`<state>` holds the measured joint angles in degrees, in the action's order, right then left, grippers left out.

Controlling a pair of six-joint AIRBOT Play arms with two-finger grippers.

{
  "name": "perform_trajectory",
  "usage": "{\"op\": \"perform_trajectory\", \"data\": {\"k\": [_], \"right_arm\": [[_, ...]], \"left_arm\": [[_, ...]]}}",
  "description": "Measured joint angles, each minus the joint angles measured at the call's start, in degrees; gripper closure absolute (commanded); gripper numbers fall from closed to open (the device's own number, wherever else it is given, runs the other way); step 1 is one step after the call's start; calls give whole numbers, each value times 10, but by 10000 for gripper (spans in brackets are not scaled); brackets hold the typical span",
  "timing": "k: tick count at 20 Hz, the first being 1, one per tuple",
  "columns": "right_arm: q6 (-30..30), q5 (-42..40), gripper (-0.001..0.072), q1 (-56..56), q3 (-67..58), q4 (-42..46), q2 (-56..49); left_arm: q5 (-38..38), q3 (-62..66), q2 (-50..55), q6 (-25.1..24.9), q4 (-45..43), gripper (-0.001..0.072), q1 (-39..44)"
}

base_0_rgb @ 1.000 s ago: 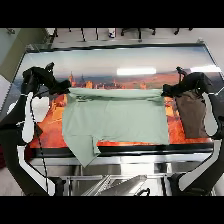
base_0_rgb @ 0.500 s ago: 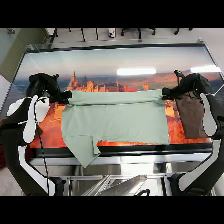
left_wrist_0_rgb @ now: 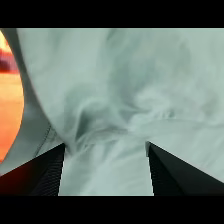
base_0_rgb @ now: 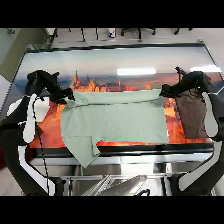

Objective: Fold the shirts.

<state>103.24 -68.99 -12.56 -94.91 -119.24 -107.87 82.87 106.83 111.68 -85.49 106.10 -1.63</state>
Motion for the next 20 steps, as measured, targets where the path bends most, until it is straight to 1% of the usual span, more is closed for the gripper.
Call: {"op": "perform_trajectory", "data": {"k": [2,4,6,8,9,10,13,16,17,20], "right_arm": [[0,-37,402,-13,-6,-4,31],[4,-73,402,-33,-6,-4,71],[18,-109,402,-56,20,-4,118],[40,-126,398,-78,84,-4,170],[51,-129,286,-90,126,-4,195],[61,-125,203,-101,167,-4,216],[80,-98,203,-138,276,-4,255],[92,-81,203,-157,335,-5,266],[96,-77,203,-160,344,-7,268],[103,-73,203,-164,362,-20,271]], "left_arm": [[61,46,-3,6,8,141,-8],[117,71,-28,11,13,142,-18],[147,38,-82,15,8,142,-27],[152,-63,-164,17,-11,142,-30],[141,-129,-210,17,-19,142,-32],[120,-214,-265,17,-24,142,-33],[53,-467,-422,15,-12,142,-38],[-16,-690,-556,7,42,143,-60],[-43,-744,-587,1,68,169,-68],[-117,-867,-653,-19,138,169,-84]]}}
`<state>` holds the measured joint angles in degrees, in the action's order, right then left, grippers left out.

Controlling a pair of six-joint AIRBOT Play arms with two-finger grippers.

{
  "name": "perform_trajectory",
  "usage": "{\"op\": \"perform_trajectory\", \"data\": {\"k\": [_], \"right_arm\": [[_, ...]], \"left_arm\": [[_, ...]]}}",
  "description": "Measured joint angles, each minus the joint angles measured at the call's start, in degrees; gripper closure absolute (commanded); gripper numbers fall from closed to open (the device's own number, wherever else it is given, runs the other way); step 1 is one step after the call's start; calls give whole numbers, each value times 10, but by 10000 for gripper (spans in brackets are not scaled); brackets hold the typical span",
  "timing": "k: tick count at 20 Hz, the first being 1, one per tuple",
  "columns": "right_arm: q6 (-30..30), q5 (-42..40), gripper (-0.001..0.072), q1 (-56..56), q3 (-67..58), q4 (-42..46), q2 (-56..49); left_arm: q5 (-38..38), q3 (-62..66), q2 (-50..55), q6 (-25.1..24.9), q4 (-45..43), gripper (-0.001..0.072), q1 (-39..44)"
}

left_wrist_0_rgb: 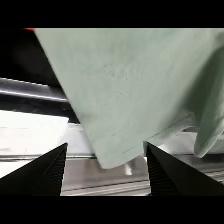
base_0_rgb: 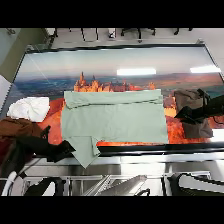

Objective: Fold the shirts.

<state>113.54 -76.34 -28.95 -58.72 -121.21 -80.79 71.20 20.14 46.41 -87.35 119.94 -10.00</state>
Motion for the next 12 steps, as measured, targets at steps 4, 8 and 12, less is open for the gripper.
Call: {"op": "perform_trajectory", "data": {"k": [4,8,12], "right_arm": [[5,3,203,-2,7,-14,1],[10,3,202,-2,10,-19,0],[12,-2,202,-2,30,-19,-2]], "left_arm": [[-73,-43,1,-12,41,169,-4],[-109,-7,73,-25,58,170,11],[-139,50,155,-32,57,686,38]]}}
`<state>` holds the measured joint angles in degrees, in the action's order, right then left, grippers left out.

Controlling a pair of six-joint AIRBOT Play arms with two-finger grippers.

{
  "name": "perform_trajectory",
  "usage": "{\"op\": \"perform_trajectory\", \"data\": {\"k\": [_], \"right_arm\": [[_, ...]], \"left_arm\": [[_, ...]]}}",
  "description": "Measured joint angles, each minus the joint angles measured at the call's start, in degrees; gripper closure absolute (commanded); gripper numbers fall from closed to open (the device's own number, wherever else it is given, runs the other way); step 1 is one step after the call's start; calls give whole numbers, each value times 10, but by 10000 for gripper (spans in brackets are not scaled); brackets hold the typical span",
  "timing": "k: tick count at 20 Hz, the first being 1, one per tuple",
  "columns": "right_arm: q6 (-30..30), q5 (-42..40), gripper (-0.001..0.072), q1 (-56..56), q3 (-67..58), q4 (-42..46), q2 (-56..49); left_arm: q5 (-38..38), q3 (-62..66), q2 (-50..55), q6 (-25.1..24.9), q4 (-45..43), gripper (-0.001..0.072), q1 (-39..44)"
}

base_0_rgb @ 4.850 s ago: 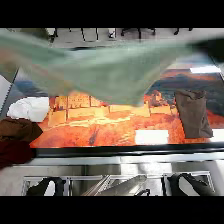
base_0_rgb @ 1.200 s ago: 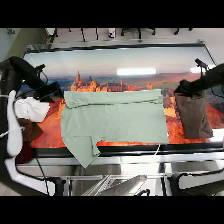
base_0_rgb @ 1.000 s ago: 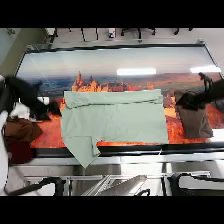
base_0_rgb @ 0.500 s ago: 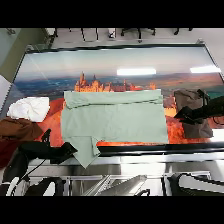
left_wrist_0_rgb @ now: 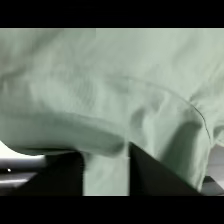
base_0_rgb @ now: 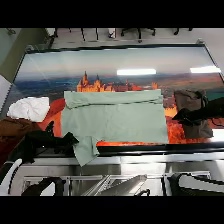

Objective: Fold the shirts.

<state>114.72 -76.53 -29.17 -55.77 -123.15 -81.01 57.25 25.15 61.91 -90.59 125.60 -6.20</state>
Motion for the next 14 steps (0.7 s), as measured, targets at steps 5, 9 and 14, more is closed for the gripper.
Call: {"op": "perform_trajectory", "data": {"k": [5,9,14], "right_arm": [[0,11,202,0,72,-1,-1],[0,26,203,4,116,-7,-5],[11,33,629,47,134,-47,-31]], "left_arm": [[11,67,59,-19,-2,686,32],[40,92,53,-26,-11,685,38],[68,100,-23,-29,-36,686,7]]}}
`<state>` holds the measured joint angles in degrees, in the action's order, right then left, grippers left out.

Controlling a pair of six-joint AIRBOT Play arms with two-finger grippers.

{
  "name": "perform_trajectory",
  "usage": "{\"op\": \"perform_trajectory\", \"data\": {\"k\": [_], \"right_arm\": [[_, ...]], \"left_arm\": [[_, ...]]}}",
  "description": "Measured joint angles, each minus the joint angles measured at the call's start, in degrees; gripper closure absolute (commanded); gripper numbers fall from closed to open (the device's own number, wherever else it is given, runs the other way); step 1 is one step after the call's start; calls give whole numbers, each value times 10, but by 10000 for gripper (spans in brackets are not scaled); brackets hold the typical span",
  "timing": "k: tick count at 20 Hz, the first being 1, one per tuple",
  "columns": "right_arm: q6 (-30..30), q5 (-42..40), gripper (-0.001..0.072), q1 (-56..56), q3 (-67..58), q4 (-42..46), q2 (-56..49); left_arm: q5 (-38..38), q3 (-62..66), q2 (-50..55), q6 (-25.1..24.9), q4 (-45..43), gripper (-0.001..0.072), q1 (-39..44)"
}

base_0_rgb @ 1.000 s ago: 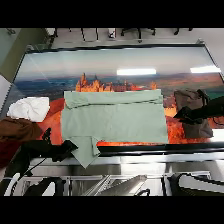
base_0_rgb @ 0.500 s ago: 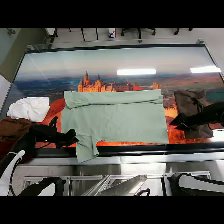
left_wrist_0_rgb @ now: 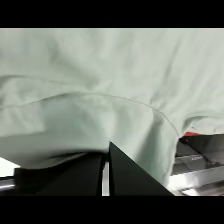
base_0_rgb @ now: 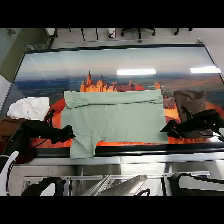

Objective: Fold the shirts.

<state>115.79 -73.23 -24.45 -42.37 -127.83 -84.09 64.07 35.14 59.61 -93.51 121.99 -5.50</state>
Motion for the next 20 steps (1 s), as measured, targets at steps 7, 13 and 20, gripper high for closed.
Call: {"op": "perform_trajectory", "data": {"k": [7,13,20], "right_arm": [[14,-5,693,37,1,-31,29],[-89,-9,693,24,0,74,97],[-60,58,692,46,-73,-24,97]], "left_arm": [[62,2,-144,0,-11,686,-70],[109,2,-205,9,-58,686,-80],[56,75,-91,-11,-37,686,-75]]}}
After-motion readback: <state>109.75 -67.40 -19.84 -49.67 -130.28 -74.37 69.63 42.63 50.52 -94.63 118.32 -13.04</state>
